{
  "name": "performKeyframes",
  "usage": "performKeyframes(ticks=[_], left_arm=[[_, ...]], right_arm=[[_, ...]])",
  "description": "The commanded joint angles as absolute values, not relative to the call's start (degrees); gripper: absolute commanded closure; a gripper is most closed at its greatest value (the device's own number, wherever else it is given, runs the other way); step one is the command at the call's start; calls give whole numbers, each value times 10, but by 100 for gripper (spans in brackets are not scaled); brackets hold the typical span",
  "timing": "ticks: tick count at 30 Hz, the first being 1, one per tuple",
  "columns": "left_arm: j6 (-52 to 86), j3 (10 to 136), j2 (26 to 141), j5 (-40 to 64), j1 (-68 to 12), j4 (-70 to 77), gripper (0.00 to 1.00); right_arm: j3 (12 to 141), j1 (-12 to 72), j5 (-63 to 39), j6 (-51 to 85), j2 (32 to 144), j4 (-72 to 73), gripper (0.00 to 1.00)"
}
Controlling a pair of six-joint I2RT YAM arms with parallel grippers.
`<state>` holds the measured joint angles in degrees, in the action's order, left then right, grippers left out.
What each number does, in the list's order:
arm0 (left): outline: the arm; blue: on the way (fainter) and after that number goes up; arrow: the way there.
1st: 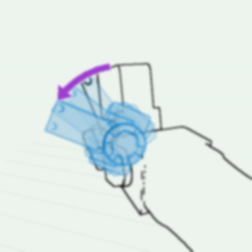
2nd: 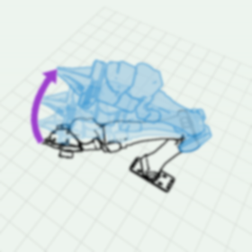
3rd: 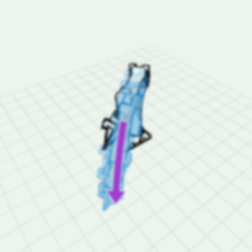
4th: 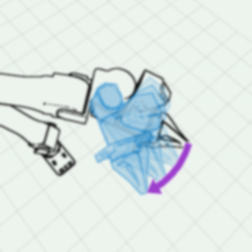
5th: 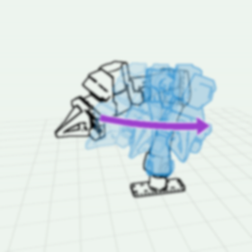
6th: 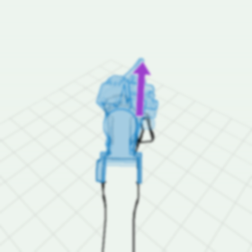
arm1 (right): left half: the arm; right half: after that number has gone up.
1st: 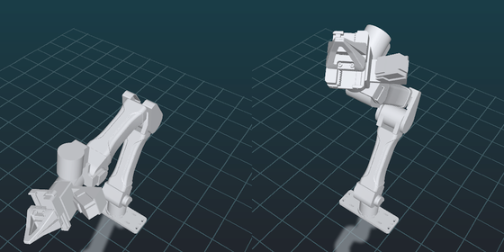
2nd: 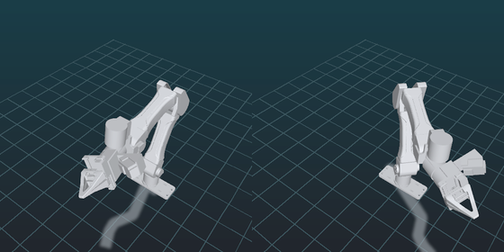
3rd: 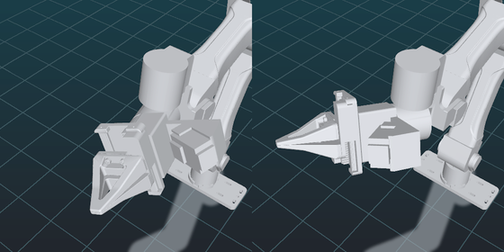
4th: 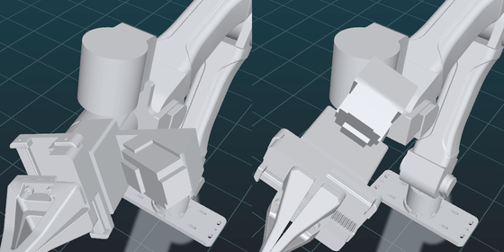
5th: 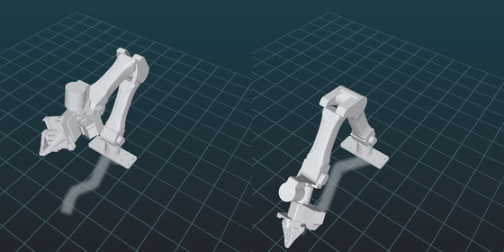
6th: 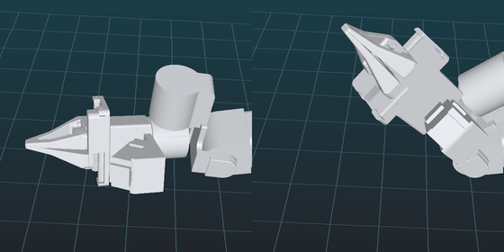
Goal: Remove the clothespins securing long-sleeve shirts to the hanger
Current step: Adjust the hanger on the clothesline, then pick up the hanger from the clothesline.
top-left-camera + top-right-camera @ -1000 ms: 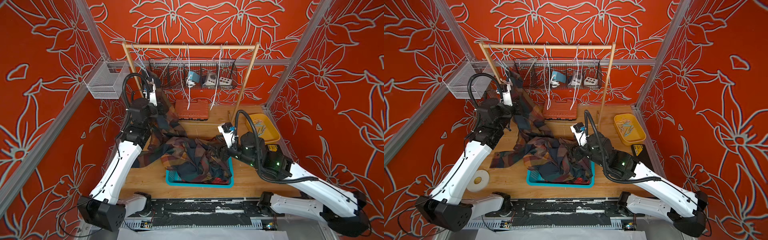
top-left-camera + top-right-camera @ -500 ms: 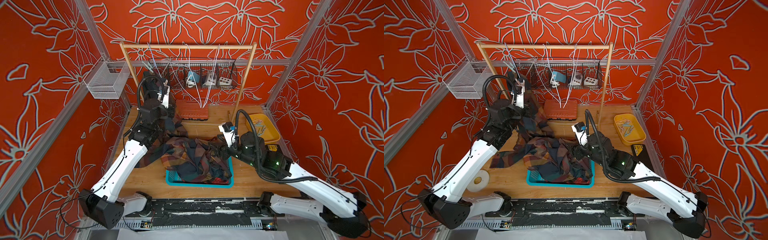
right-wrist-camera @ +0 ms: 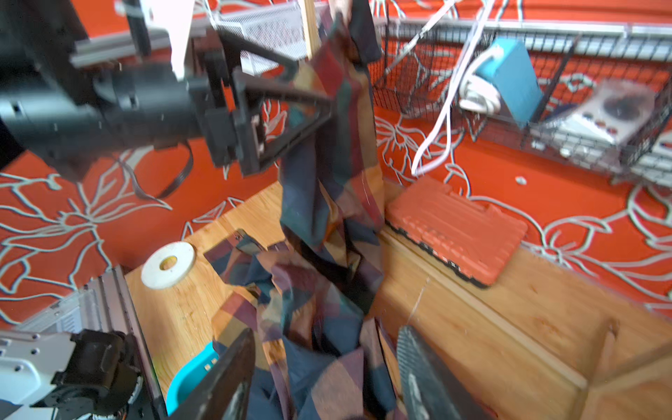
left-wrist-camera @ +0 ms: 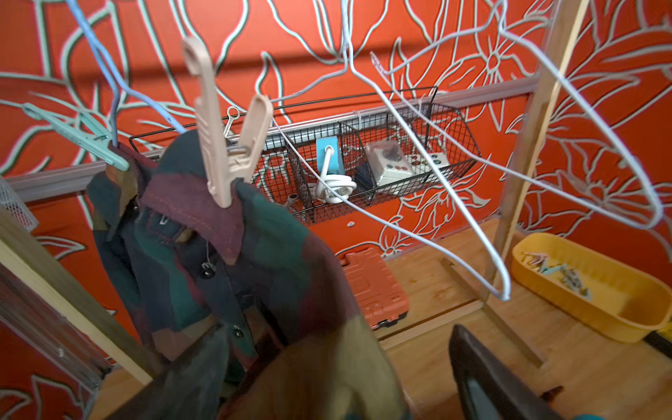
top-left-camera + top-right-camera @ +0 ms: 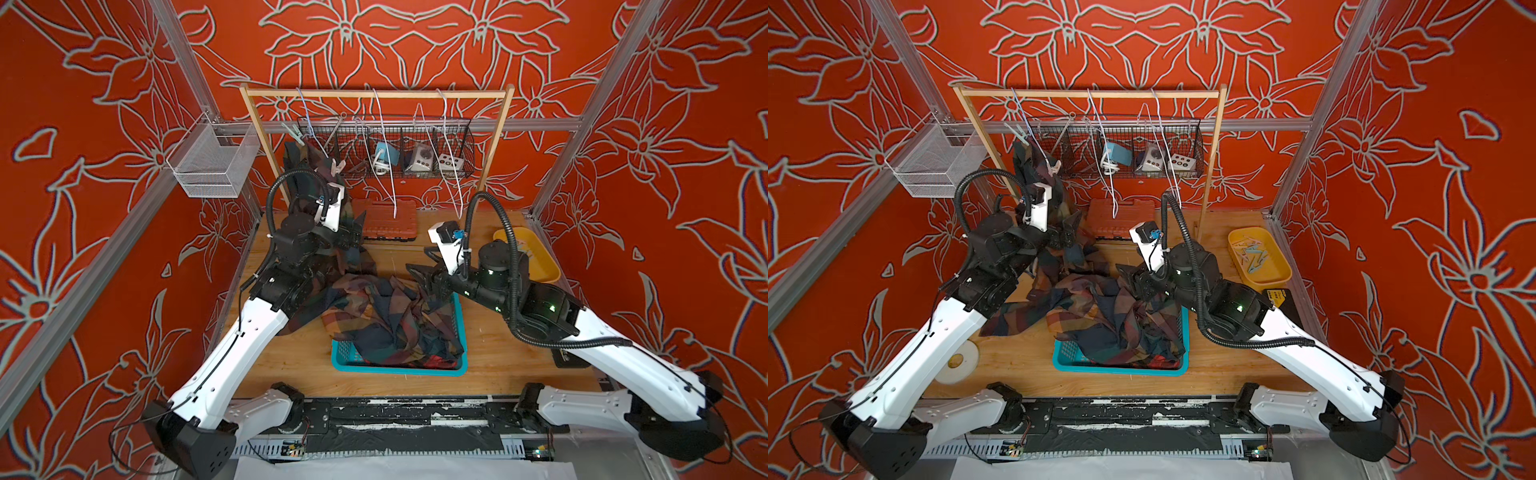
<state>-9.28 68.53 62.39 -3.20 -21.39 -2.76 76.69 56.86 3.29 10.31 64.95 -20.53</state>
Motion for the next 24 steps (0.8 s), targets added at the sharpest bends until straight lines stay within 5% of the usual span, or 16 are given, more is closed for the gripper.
performKeyframes(ticks=[1, 8, 13, 24], left_arm=[[-101, 667, 572, -2, -213, 3, 4], [-84, 590, 458, -6, -209, 21, 2], [-67, 554, 417, -146, -197, 34, 2], [26, 504, 413, -180, -88, 27, 2]], right_arm=[[810, 567, 2, 67, 666, -191, 37], [961, 564, -93, 21, 758, -227, 37], [1088, 562, -161, 19, 856, -269, 37], [1452, 561, -140, 4, 1135, -390, 39]])
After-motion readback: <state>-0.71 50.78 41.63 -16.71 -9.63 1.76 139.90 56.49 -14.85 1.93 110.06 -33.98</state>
